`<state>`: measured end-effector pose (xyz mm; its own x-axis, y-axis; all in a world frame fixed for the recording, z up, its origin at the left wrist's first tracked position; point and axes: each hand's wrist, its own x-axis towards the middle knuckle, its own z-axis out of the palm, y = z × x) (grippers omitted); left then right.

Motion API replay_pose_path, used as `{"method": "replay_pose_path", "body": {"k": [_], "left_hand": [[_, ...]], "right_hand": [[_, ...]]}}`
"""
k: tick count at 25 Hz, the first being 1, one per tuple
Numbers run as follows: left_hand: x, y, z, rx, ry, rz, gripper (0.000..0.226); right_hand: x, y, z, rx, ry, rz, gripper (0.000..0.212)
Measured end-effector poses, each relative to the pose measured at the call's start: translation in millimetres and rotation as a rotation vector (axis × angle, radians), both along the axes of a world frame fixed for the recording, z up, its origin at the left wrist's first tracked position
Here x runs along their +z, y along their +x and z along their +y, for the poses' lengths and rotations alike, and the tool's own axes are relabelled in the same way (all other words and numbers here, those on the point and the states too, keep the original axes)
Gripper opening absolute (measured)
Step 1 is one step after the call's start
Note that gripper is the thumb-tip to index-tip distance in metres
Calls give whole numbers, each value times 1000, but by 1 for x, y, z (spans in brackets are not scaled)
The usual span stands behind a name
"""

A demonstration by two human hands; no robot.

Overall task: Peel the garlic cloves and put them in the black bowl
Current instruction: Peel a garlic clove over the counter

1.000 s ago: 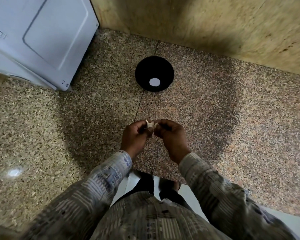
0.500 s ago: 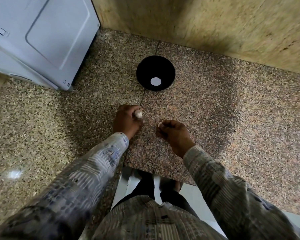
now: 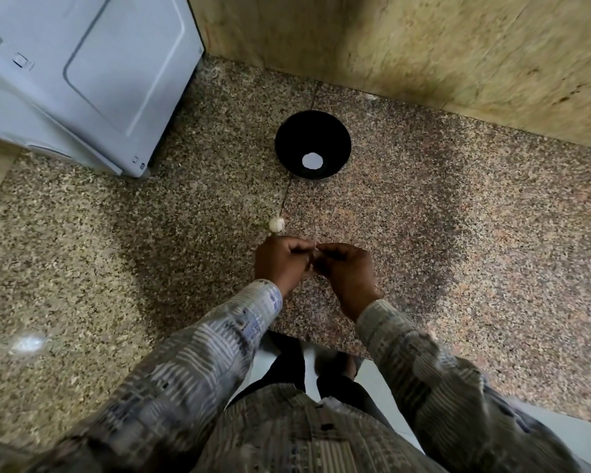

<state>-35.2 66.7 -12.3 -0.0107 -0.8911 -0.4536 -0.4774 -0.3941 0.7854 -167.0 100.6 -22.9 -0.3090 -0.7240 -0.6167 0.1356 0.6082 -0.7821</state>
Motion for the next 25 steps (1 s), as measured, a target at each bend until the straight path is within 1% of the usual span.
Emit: {"method": "replay_pose_path", "body": {"k": [3, 4, 5, 8, 9, 11, 13, 16, 18, 19, 21, 22, 24, 25], "left_hand": [[-2, 2, -3, 60, 89, 89, 13], [-7, 4, -5, 78, 88, 79, 11], [-12, 9, -7, 74, 63, 19, 10], [-22, 28, -13, -11, -53, -308, 10], [-24, 34, -14, -39, -77, -359, 11], [-27, 39, -10, -89, -153, -399, 17], [-27, 37, 0, -198, -288, -397, 24], [-24, 19, 7, -448, -431, -318, 33], [-28, 4, -2, -519, -473, -331, 25], [-29, -1, -6, -543, -459, -355, 20], [-33, -8, -11, -574, -416, -375, 22], [-37, -8, -13, -578, -407, -375, 25], [-40, -10, -13, -562, -407, -382, 25], [-40, -11, -12, -564, -412, -391, 24]], "right_hand": [[-1, -1, 1, 81, -6, 73, 13], [-1, -2, 0, 105, 5, 84, 13], [0, -3, -3, 117, 26, 85, 15], [-1, -11, -14, 108, 122, 57, 20], [-3, -14, -17, 103, 144, 51, 20], [-5, -19, -21, 85, 172, 55, 20], [-4, -22, -23, 77, 193, 68, 17], [3, -21, -27, 33, 218, -18, 11], [4, -21, -29, 38, 233, -41, 9], [3, -23, -31, 48, 238, -25, 9], [2, -28, -35, 88, 233, 51, 8], [-1, -32, -36, 153, 220, 149, 8], [-4, -40, -36, 370, 177, 436, 7], [-5, -44, -35, 436, 156, 532, 6]]}}
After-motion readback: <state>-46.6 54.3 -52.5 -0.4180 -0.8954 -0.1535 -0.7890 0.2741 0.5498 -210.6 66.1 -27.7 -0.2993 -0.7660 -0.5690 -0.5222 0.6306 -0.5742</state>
